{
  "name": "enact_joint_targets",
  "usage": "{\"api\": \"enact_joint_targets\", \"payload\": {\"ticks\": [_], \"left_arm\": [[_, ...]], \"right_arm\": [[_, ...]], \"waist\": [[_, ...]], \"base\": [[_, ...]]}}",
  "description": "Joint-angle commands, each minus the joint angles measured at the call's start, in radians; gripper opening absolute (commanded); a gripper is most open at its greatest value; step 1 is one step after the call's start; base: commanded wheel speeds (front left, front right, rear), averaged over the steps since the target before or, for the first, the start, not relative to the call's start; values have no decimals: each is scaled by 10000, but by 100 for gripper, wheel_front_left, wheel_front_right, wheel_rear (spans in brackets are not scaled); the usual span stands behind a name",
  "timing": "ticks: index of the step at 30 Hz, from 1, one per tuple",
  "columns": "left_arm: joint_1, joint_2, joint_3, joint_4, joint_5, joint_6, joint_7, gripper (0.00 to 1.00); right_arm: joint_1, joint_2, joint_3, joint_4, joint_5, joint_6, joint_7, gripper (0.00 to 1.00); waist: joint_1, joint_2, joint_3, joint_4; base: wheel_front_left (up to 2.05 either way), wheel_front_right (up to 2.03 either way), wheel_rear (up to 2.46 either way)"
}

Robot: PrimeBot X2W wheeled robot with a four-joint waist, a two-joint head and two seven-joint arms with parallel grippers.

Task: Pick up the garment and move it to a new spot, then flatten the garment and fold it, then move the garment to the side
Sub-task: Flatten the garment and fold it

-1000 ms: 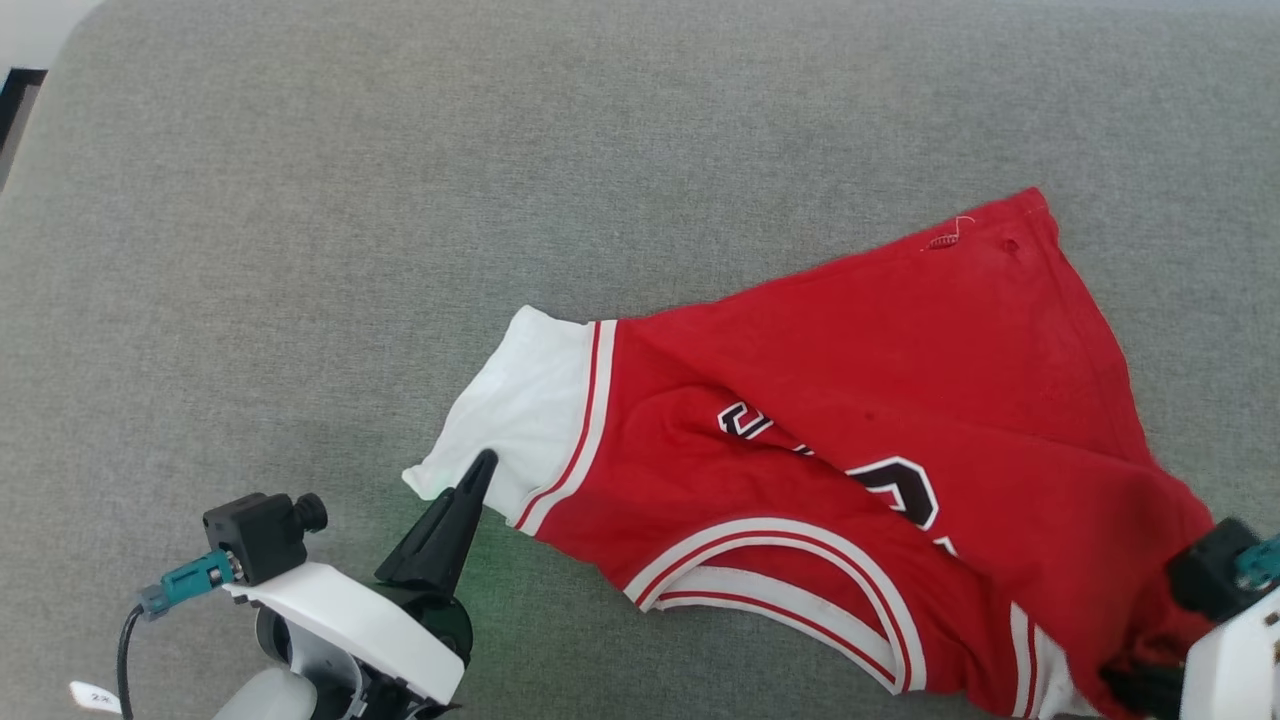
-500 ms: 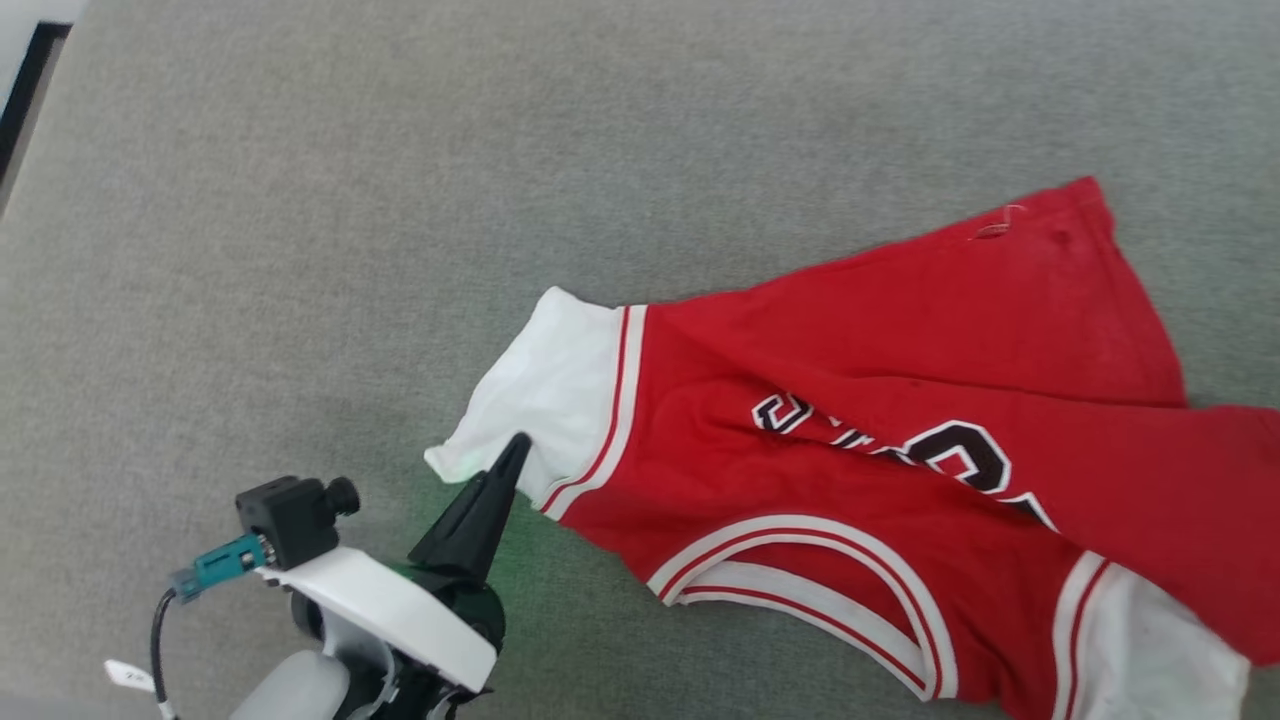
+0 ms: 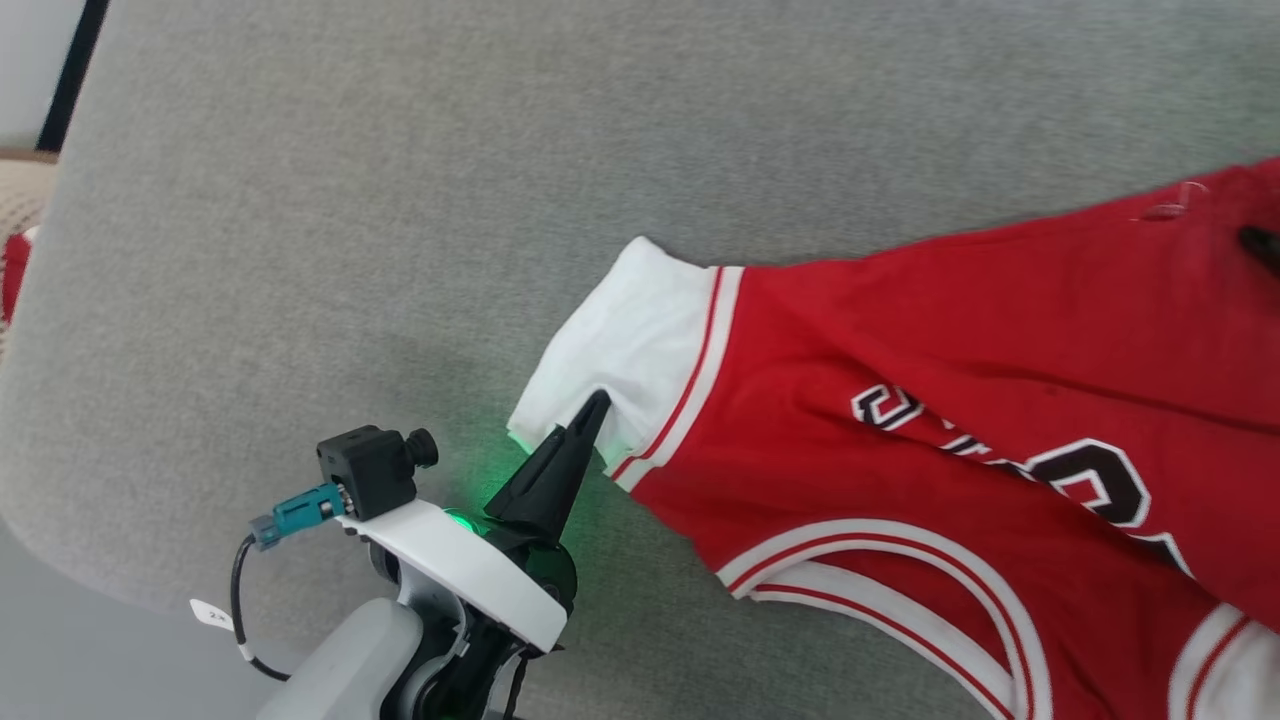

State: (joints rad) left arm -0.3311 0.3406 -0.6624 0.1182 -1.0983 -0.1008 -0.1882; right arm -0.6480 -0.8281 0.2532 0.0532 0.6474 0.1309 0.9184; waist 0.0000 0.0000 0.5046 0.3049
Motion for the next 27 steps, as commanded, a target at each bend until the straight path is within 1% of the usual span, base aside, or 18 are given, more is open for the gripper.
{"api": "enact_joint_targets", "payload": {"ticks": [1,4,5,6,7,8,9,15,19,23,27], "left_arm": [[-154,-43,-25,92,124,-63,-69,0],[-174,-131,-86,278,98,-148,-158,0],[-160,-131,-102,332,84,-146,-181,0],[-149,-126,-110,391,66,-168,-203,0],[-134,-123,-109,443,37,-189,-232,0],[-142,-120,-116,502,15,-203,-232,0],[-190,-106,-138,532,4,-222,-235,0],[-839,193,-184,745,265,-238,-16,0],[-1857,526,121,825,276,-243,297,0],[-3498,724,775,1152,81,-265,531,0],[-5571,783,1322,1852,-5,-256,936,0]], "right_arm": [[-206,-52,333,216,-34,-5,128,100],[-210,-8,1258,867,241,-4,426,100],[-204,-34,1533,1015,370,-2,558,87],[-159,-66,1747,1115,494,0,658,54],[-152,-81,1871,1209,620,3,668,38],[-202,-70,1953,1293,735,9,572,7],[-271,-56,1992,1364,833,9,459,0],[-1095,54,1585,1797,852,-11,-734,0],[-1921,517,961,2415,765,-10,-1891,0],[-2963,879,262,3168,517,-7,-2949,0],[-4346,1499,-388,4181,151,-7,-3912,0]], "waist": [[0,0,199,257],[0,0,182,336],[0,0,157,347],[0,0,122,347],[0,0,75,328],[0,0,22,297],[0,0,-37,255],[0,0,-392,-101],[0,0,-613,-514],[0,0,-535,-970],[0,0,-201,-1491]], "base": [[0,0,0],[0,0,0],[0,0,0],[0,0,0],[0,0,0],[0,0,0],[0,0,0],[0,0,0],[0,0,0],[0,0,0],[0,0,0]]}}
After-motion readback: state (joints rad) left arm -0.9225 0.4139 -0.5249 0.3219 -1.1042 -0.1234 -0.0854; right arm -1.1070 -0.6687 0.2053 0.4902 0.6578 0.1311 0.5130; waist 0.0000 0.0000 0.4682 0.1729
